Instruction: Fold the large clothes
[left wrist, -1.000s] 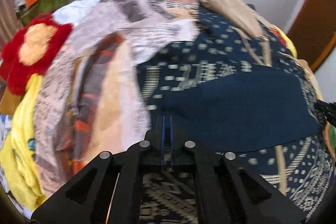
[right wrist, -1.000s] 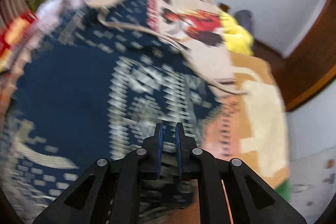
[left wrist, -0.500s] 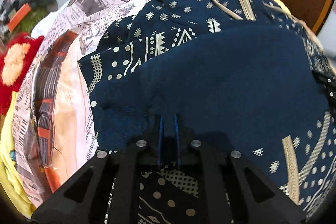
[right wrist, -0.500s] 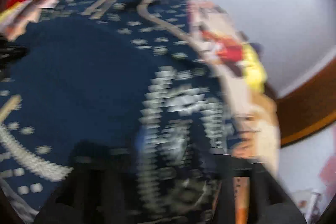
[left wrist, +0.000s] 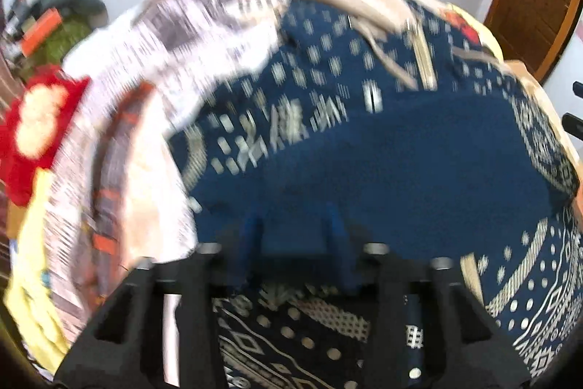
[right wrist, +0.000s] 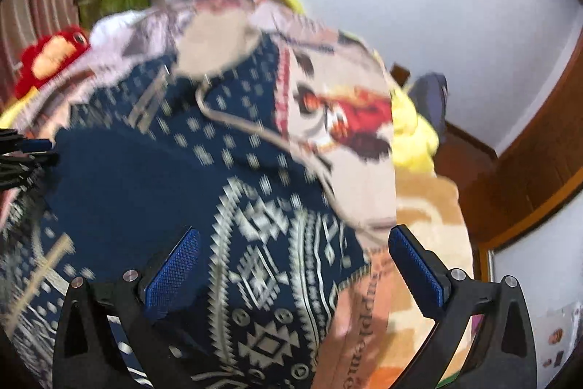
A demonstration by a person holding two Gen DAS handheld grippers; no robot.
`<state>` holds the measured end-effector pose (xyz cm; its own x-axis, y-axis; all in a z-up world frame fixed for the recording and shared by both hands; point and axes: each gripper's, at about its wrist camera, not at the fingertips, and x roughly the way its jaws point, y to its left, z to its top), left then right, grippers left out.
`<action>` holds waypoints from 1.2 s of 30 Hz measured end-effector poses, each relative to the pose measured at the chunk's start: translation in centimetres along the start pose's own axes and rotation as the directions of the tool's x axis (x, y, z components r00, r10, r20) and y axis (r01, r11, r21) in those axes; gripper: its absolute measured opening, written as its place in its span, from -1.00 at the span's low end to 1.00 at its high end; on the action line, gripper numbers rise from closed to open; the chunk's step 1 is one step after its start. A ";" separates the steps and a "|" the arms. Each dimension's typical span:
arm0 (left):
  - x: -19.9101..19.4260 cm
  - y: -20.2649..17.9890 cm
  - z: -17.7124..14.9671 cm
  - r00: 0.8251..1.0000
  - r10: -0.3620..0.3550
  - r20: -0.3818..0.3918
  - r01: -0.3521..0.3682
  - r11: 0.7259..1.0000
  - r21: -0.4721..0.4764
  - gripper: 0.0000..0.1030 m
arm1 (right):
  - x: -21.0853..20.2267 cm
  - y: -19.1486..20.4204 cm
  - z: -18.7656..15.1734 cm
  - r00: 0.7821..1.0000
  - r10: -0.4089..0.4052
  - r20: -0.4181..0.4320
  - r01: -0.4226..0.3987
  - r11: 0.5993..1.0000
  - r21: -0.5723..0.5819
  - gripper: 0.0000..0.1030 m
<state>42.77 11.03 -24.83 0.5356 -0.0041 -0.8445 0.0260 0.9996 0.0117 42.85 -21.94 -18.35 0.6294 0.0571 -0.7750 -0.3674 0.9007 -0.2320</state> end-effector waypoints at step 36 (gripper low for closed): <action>14.1 3.4 17.1 0.982 -0.189 0.024 0.186 0.924 -0.335 0.36 | 20.8 1.2 15.5 0.945 0.310 -0.105 -0.244 0.881 0.406 0.37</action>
<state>64.87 13.87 -27.56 0.5409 -0.1931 -0.8186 -0.1590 0.9322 -0.3250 66.16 -12.95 -25.66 0.4091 0.2876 -0.8660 -0.1989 0.9543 0.2230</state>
